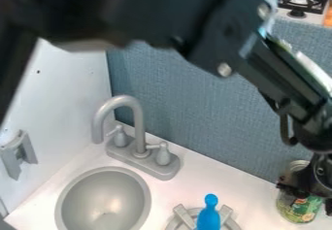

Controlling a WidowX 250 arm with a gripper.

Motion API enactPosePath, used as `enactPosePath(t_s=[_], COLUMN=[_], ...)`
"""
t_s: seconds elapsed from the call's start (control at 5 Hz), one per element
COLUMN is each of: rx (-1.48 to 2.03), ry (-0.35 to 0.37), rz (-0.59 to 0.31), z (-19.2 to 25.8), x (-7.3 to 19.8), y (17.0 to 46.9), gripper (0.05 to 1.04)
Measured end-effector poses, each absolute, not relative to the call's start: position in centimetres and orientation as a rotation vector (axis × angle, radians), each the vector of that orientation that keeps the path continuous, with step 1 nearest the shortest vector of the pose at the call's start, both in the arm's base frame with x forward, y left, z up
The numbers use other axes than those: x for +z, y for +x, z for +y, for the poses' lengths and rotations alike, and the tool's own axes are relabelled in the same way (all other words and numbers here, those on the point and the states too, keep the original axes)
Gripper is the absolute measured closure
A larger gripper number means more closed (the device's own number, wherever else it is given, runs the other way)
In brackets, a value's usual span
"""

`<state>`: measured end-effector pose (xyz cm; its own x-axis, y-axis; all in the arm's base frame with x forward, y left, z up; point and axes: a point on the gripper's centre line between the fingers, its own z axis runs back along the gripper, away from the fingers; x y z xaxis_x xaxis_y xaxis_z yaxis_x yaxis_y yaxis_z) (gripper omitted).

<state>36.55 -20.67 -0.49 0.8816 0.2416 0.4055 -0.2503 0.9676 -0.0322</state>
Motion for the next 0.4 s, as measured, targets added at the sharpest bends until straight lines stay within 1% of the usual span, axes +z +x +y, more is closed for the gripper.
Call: enactPosePath(t_s=[0.2,0.4], rx=[0.247,0.215], ry=[0.083,0.149], rz=[-0.266,-0.132], z=[-20.8,-21.1], x=[0.5,0.8], y=[33.4,29.7], gripper=[0.083,0.083])
